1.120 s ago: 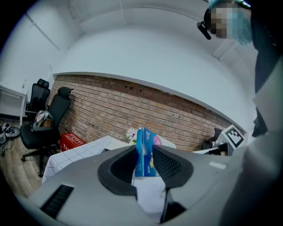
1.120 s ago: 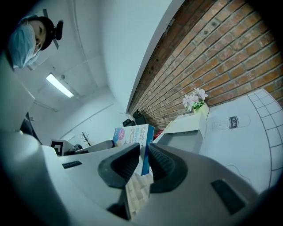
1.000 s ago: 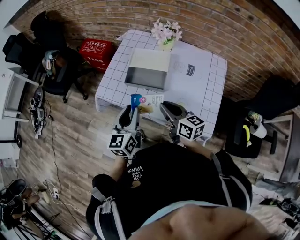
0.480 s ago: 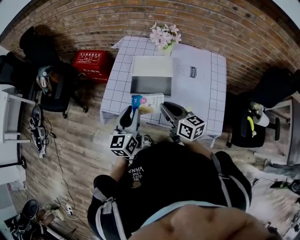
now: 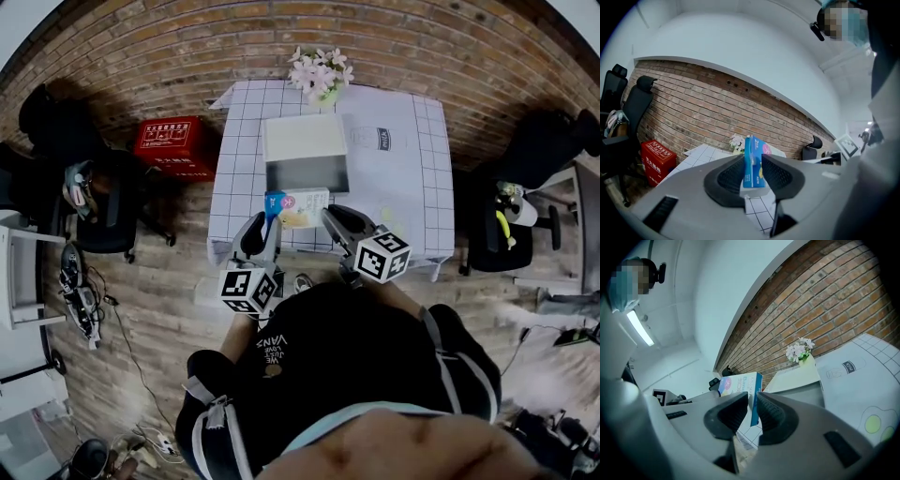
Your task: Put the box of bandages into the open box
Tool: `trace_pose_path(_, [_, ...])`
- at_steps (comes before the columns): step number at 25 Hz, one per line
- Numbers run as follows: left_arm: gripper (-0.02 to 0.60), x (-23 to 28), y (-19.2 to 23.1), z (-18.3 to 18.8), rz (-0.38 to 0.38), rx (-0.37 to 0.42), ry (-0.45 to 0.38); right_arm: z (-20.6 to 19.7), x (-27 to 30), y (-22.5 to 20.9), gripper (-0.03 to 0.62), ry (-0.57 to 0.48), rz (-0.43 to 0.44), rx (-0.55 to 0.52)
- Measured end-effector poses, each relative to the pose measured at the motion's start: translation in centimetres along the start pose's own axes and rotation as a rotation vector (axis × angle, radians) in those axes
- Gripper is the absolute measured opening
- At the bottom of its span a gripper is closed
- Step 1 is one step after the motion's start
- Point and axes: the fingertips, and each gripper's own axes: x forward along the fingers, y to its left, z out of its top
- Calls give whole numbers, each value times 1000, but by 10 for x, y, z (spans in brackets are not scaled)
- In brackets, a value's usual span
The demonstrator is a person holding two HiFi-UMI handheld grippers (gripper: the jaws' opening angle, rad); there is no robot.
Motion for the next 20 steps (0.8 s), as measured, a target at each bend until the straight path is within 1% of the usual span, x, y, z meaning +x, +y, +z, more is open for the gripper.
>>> trace_pose_path(10, [120, -6, 17, -1, -78, 6, 28, -10, 9, 11, 55, -51, -69, 15])
trace_pose_path(16, [119, -2, 20, -6, -84, -8, 35, -12, 11, 7, 55, -54, -84, 19])
trace_pose_path(20, [118, 5, 23, -7, -73, -13, 38, -9, 17, -1, 55, -47, -82, 20])
